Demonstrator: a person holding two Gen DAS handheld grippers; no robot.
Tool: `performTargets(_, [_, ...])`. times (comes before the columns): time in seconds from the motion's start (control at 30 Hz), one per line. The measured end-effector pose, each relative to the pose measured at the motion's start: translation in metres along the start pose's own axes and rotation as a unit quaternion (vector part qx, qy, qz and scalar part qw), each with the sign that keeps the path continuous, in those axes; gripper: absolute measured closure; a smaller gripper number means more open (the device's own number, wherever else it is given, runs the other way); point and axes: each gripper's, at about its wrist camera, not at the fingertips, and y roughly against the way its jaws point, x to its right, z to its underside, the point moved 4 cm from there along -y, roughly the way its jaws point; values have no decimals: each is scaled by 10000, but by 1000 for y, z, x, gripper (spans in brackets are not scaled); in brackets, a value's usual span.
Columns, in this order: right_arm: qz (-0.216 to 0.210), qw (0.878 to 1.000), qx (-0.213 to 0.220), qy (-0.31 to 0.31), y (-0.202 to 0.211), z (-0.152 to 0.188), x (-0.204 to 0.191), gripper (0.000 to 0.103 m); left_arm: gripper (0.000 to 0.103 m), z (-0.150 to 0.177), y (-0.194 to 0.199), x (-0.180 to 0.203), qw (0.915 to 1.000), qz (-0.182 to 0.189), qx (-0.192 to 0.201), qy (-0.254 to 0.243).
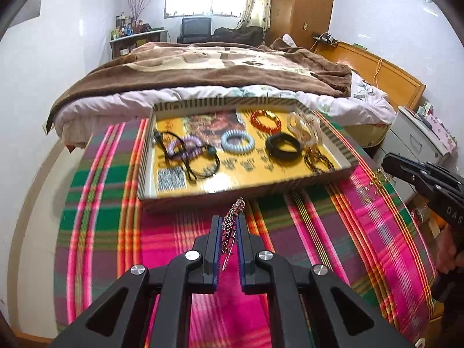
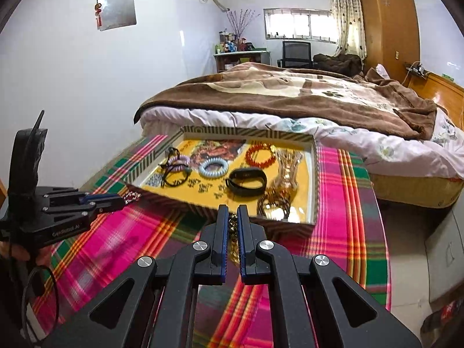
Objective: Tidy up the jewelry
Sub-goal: 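Carry the clip and gold piece over the tray and open both tools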
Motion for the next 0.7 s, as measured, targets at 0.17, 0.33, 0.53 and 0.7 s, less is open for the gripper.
performTargets(0.17, [-78,9999,112,6,-8,-19,-5,97,94,-34,-7,-17,9999,57,123,81])
performTargets(0.33, [-179,9996,213,3,-15,-40,-6,97,94,-64,-13,-31,9996,46,278,100])
performTargets(0.53, [-267,9996,111,35,-43,-63,-9,97,94,-96,-37,-37,9997,80,222,-15])
performTargets(0.7, [-364,9993,-38,-20,-75,-67,-12,97,94,-114,-70,-40,9998,206,46,-65])
